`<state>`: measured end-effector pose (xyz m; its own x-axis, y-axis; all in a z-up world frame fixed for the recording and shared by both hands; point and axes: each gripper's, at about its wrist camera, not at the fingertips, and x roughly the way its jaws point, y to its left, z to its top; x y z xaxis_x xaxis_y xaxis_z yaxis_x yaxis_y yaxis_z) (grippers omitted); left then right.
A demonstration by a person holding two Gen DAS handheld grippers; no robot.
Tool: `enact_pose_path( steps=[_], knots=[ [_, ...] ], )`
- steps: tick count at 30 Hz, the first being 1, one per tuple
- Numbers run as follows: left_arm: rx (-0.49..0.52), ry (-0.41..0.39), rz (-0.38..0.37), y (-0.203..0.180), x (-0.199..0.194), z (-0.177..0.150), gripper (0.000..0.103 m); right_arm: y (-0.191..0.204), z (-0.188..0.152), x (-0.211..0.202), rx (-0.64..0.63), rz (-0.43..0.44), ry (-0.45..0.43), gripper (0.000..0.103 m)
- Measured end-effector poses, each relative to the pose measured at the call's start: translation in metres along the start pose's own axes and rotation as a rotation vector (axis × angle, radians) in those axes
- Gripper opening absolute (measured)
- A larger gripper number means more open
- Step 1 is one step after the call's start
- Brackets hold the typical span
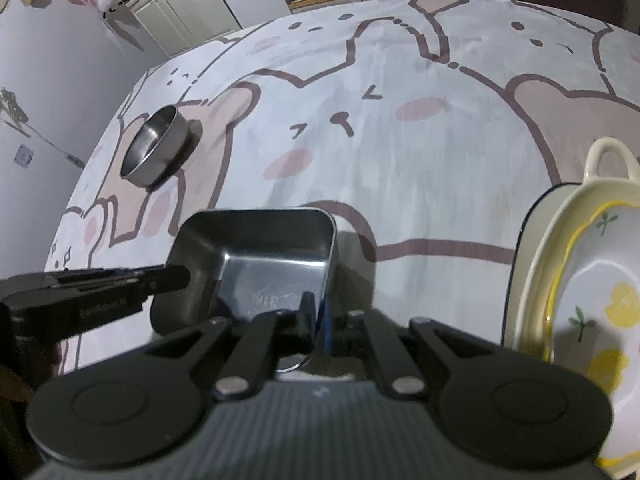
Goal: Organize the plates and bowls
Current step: 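Lower the steel tray beside the bowl stack and open both grippers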
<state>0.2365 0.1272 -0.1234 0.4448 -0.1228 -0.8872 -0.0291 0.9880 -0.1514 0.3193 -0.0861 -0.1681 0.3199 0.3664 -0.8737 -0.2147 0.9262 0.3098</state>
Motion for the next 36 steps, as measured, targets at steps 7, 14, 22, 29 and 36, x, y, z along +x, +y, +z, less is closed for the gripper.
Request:
enact_pose_path(
  steps=[7, 14, 22, 29, 36],
  knots=[
    [-0.003, 0.005, -0.004, 0.0, 0.0, -0.002, 0.004, 0.0, -0.001, 0.002, 0.003, 0.0, 0.016, 0.006],
    [0.006, 0.013, -0.01, -0.002, -0.003, -0.004, 0.015, -0.003, 0.0, 0.001, 0.021, 0.009, 0.03, 0.01],
    [-0.005, 0.007, -0.006, 0.003, -0.016, -0.01, 0.033, -0.003, -0.003, -0.005, 0.012, -0.007, 0.014, 0.019],
    [0.005, -0.022, -0.018, 0.004, -0.036, -0.018, 0.059, -0.004, -0.007, -0.021, 0.007, -0.019, -0.022, 0.052],
    [0.022, -0.067, -0.025, 0.0, -0.061, -0.029, 0.093, 0.0, -0.018, -0.045, -0.023, -0.032, -0.063, 0.074]
  ],
)
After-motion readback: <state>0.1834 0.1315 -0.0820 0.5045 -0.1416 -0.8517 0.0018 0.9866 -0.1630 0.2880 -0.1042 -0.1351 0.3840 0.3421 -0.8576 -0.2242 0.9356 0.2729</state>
